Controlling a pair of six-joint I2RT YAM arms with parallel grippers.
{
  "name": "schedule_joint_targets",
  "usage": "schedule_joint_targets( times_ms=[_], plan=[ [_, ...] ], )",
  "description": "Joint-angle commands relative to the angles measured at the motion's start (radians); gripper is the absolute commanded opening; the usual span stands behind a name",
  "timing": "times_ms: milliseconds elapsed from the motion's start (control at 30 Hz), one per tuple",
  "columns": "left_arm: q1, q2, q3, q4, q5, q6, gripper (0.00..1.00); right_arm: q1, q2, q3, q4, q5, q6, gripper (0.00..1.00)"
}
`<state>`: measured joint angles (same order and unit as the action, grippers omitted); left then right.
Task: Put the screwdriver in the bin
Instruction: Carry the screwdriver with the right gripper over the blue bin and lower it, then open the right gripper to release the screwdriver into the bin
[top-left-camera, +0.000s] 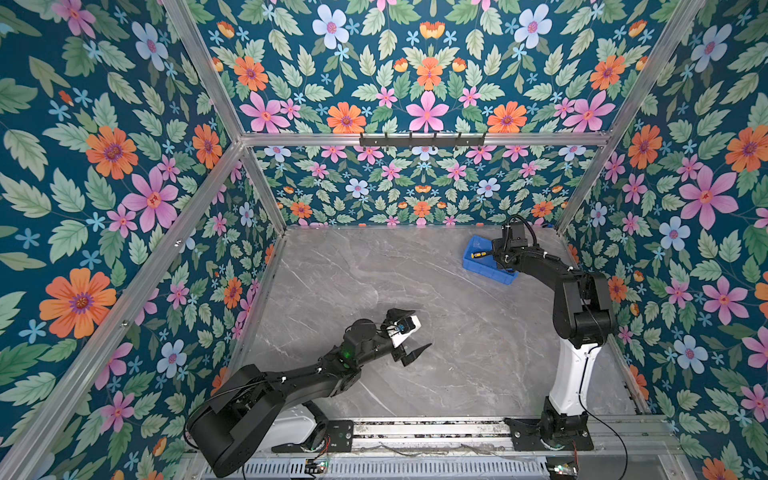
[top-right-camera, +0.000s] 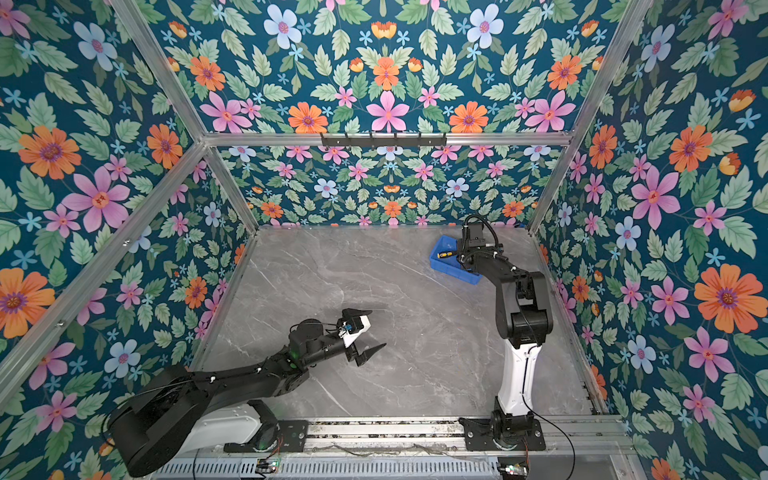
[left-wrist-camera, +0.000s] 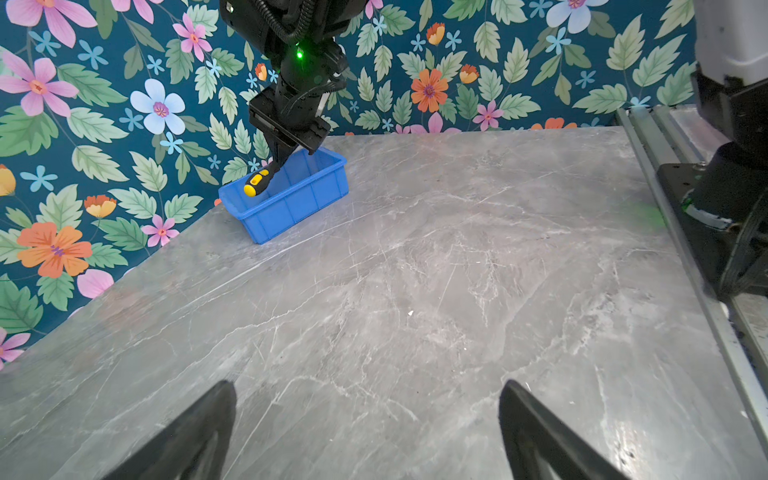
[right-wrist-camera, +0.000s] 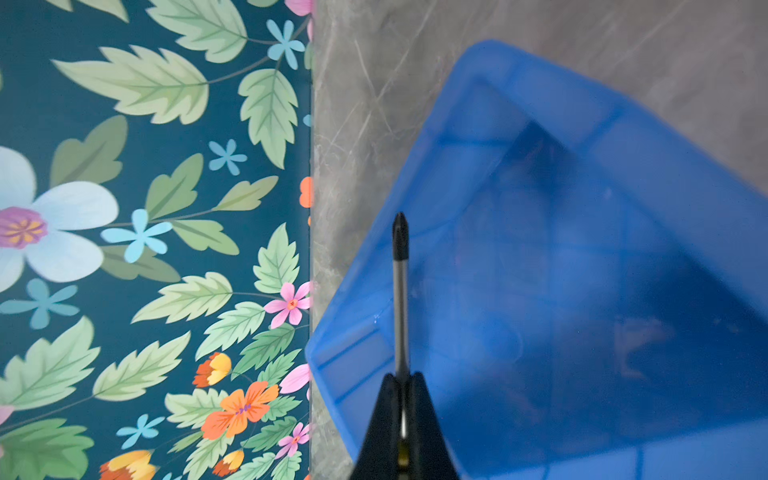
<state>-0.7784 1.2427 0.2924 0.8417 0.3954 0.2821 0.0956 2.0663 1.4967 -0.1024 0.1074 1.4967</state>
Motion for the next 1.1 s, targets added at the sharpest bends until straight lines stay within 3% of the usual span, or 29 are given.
schedule_joint_targets(
  times_ms=[0,500,733,867,1067],
  plan=[
    [0.001,0.003,-0.005,0.04,-0.006,-0.011,1.0,0.006,0.02,0.018,-0.018,0.003,0.094,0.0],
    [-0.001,-0.002,-0.031,0.062,-0.02,-0.014,1.0,0.021,0.083,0.038,-0.049,0.056,0.145,0.0],
    [-0.001,-0.001,-0.036,0.085,-0.036,-0.02,1.0,0.021,0.063,0.054,-0.063,0.086,0.056,0.38],
    [-0.001,0.001,-0.051,0.158,-0.102,-0.09,1.0,0.021,0.034,0.043,-0.049,0.087,-0.006,0.52],
    [0.005,-0.005,-0.052,0.174,-0.193,-0.17,1.0,0.022,-0.061,0.001,-0.016,0.112,-0.202,0.78]
  ],
)
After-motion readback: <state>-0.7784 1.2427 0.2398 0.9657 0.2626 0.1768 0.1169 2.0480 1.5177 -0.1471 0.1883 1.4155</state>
